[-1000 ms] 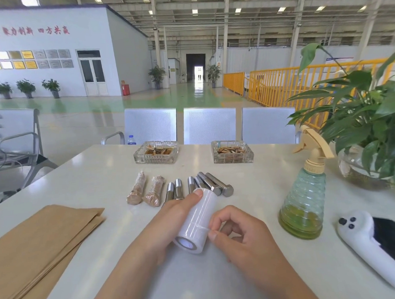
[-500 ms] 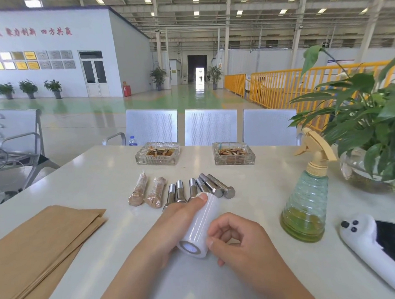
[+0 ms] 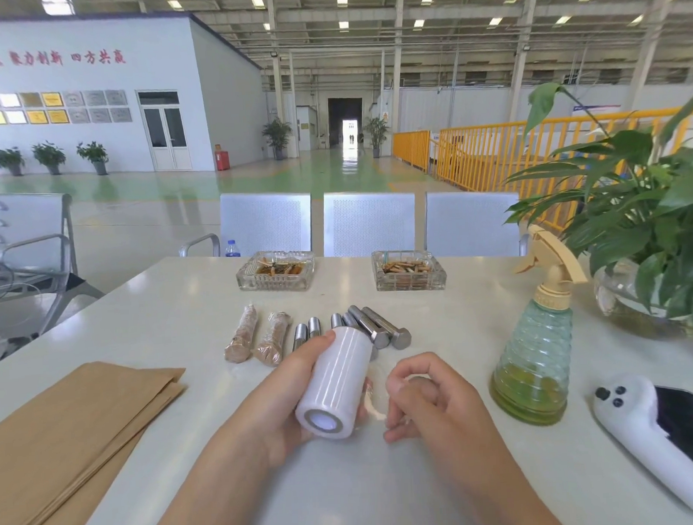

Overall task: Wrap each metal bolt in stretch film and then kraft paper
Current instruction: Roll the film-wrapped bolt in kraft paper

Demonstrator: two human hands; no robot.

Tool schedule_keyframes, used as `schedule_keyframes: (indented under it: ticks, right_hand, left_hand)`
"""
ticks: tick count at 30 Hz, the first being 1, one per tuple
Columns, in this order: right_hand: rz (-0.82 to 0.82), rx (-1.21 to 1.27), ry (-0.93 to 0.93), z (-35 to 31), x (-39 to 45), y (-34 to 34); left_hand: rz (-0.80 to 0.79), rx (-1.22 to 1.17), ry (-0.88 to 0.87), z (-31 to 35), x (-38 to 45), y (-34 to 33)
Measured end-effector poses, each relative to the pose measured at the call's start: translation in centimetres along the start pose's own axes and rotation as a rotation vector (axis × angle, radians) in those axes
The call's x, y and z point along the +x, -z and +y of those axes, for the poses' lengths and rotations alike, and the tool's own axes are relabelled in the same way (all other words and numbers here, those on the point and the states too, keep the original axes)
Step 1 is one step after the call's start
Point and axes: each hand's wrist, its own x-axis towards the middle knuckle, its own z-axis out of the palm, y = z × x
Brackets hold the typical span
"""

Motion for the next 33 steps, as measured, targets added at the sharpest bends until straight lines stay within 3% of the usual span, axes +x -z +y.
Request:
schedule_keyframes:
  ticks: [7,10,13,16,19,22,24,25,26,28,31,33]
  right_hand:
    - [0.125,0.093,-0.257,0.6,0.5,0.2]
    - [0.126,0.013,-0.248,0.9,0.5,0.3]
    - [0.137,-0.021,-0.245,1.0,0.5,0.4]
    - [0.175,0.050,-0.258,0.7,0.7,0.4]
    - [0.224,0.141,-0.281,0.5,0.9,0.2]
    - [0.313,0.184,-0.267,0.6,1.0,-0.1]
    - [0.370,0.087,-0.222,1.0,1.1,-0.4]
    - [0.395,0.026,-0.193,1.2,1.1,-0.6]
    - [0.421,-0.038,-0.158,1.4,1.0,-0.7]
    - [0.466,-0.167,-0.088,1.7,1.0,-0.6]
    - [0.493,-0.200,-0.029,1.6,1.0,-0.6]
    - [0.493,-0.164,-0.028,1.3,1.1,-0.5]
  left_hand:
    - [0.029,0.007,-0.066,0.0,0.3,-1.0]
    - [0.107,-0.004,-0.094,0.6,-0.6,-2.3]
    - [0.074,0.012,-0.175,0.4,-1.0,-2.6]
    - [0.180,-0.087,-0.081,0.9,0.4,-3.1]
    - [0.131,-0.005,-0.052,0.0,-0.4,-2.8]
    - [0.135,-0.039,-0.155,0.5,-1.1,-4.4]
    - [0.065,0.080,-0.308,0.5,-1.3,-4.0]
    - [0.013,0.015,-0.328,0.7,-1.7,-3.9]
    - [0.029,-0.234,-0.350,0.4,-1.6,-3.7]
    - [-0.028,-0.329,-0.312,0.6,-1.8,-4.5]
    - [-0.012,0.009,-0.259,-0.1,-2.5,-4.7]
    - [-0.039,-0.046,-0.094,-0.5,-2.9,-4.7]
